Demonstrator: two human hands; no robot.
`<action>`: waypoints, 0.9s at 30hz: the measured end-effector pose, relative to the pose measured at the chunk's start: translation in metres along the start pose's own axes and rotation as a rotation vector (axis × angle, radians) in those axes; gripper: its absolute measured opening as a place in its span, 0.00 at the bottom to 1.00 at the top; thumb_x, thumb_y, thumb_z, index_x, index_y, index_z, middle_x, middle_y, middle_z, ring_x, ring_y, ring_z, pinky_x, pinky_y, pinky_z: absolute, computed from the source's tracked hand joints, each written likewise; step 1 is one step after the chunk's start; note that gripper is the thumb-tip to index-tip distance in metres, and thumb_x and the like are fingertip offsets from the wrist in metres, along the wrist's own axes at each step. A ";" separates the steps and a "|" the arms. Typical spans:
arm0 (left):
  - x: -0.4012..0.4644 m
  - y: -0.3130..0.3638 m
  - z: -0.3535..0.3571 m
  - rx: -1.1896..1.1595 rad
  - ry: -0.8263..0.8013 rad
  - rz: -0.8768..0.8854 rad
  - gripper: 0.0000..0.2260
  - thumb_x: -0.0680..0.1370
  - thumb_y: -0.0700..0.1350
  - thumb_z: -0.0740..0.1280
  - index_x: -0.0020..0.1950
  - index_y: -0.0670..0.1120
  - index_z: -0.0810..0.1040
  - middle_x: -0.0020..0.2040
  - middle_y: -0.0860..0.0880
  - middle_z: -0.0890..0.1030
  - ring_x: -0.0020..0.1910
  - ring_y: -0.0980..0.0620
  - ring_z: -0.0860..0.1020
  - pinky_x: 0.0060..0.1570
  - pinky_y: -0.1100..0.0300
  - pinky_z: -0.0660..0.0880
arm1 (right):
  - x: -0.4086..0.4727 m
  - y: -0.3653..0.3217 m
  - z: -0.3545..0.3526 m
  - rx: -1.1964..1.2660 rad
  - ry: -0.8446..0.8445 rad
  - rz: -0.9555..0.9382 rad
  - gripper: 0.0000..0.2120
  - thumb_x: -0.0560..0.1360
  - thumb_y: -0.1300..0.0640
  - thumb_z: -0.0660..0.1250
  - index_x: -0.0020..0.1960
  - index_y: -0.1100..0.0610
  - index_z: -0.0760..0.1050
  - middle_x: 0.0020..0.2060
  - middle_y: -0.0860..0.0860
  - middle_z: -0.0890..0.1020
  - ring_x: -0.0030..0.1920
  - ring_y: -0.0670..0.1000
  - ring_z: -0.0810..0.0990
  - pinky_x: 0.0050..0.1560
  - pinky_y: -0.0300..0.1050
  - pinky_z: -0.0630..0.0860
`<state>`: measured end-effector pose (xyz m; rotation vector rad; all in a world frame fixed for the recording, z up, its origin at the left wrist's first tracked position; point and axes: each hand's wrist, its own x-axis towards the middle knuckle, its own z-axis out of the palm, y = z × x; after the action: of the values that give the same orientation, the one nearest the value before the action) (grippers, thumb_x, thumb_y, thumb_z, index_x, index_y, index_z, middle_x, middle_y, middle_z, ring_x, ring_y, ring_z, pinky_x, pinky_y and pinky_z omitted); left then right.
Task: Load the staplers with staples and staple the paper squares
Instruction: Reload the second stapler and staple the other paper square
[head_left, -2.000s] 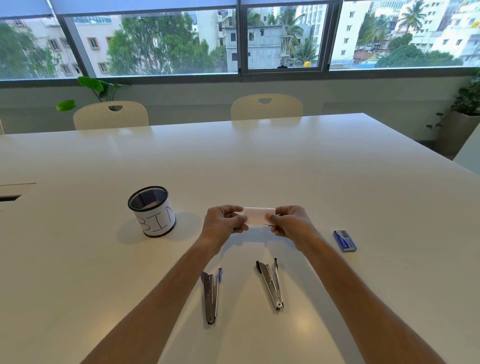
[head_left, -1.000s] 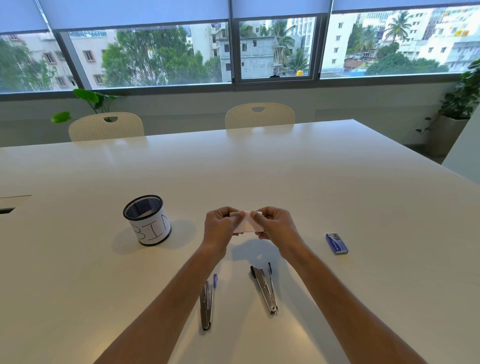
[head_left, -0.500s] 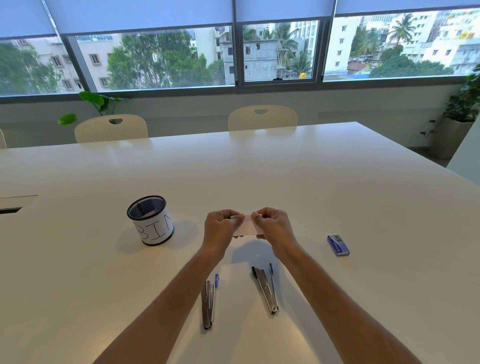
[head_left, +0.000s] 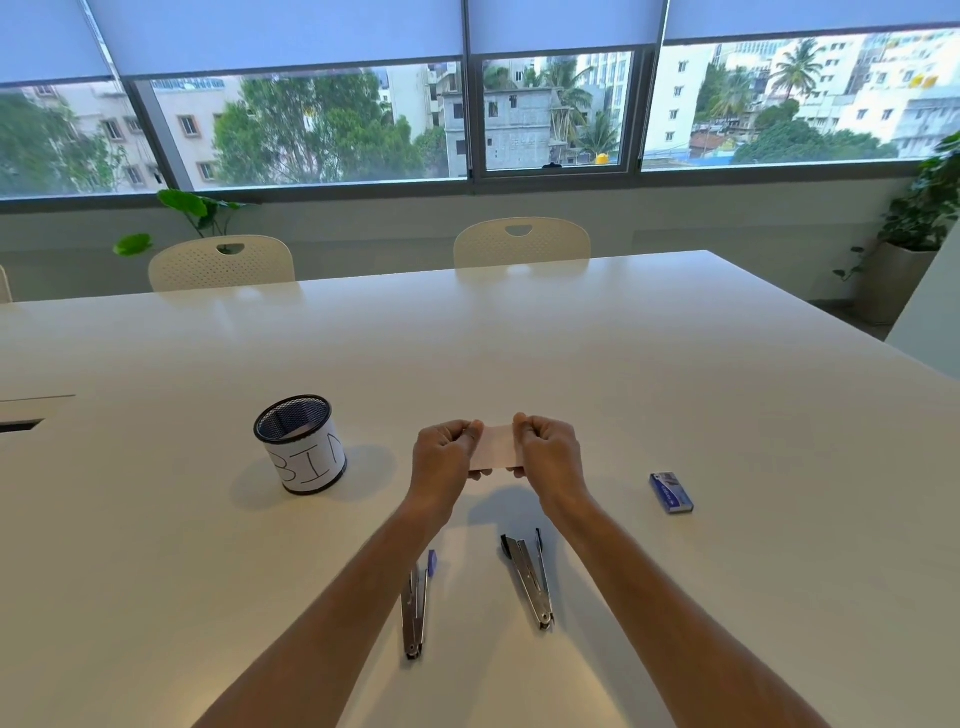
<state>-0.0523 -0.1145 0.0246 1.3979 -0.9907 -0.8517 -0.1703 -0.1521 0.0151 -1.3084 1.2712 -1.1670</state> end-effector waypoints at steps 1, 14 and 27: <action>0.001 0.000 0.000 0.016 0.009 0.012 0.10 0.79 0.43 0.65 0.39 0.45 0.82 0.34 0.47 0.81 0.28 0.53 0.77 0.28 0.62 0.75 | 0.000 -0.001 -0.001 -0.034 0.006 -0.017 0.20 0.80 0.49 0.61 0.37 0.61 0.78 0.33 0.57 0.81 0.32 0.52 0.78 0.31 0.45 0.75; -0.002 0.000 -0.006 -0.078 -0.101 -0.074 0.03 0.75 0.38 0.70 0.47 0.40 0.81 0.42 0.41 0.83 0.37 0.43 0.83 0.34 0.59 0.80 | 0.000 -0.003 -0.006 -0.068 0.027 -0.122 0.10 0.78 0.57 0.64 0.39 0.56 0.79 0.34 0.53 0.81 0.36 0.51 0.76 0.39 0.56 0.77; -0.009 -0.006 -0.014 -0.139 0.034 -0.130 0.09 0.75 0.31 0.67 0.54 0.37 0.79 0.49 0.42 0.81 0.46 0.44 0.82 0.40 0.60 0.82 | -0.017 -0.010 -0.031 -0.546 -0.031 -0.169 0.16 0.76 0.42 0.65 0.46 0.54 0.82 0.38 0.49 0.84 0.40 0.52 0.82 0.43 0.44 0.75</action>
<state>-0.0428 -0.1010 0.0194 1.3636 -0.8058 -0.9719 -0.2007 -0.1349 0.0276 -1.8512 1.5434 -0.9360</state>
